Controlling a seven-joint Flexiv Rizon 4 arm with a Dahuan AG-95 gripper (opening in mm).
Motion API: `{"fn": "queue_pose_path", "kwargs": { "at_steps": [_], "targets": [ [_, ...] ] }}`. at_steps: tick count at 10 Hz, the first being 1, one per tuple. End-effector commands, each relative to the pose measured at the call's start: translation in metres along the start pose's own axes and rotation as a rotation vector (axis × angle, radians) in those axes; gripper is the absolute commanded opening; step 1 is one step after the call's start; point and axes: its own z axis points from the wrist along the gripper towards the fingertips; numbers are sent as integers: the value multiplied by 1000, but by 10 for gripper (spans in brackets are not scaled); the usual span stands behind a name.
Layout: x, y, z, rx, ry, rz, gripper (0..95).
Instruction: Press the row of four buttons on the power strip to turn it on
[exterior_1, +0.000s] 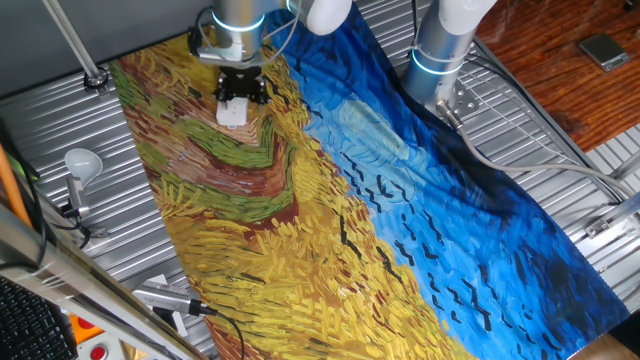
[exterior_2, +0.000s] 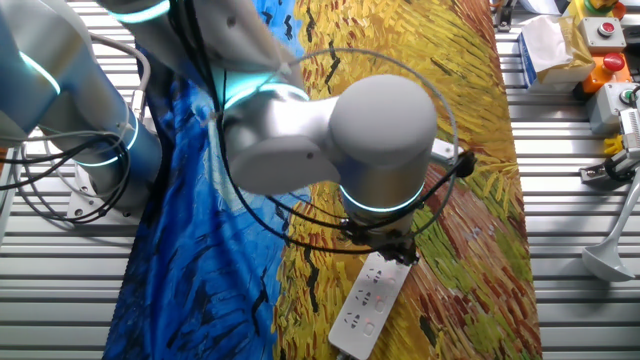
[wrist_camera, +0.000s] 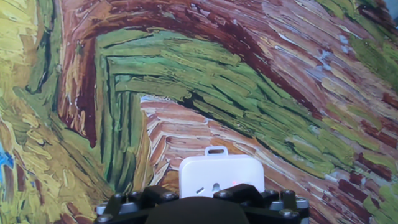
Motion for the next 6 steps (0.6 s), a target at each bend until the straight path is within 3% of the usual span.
{"fn": "queue_pose_path", "kwargs": {
  "at_steps": [1,3,5,6],
  "targets": [
    [5,1,-2,23,31,7,760],
    [5,1,-2,34,55,20,760],
    [5,1,-2,17,76,27,760],
    [5,1,-2,1,50,38,760]
  ]
}}
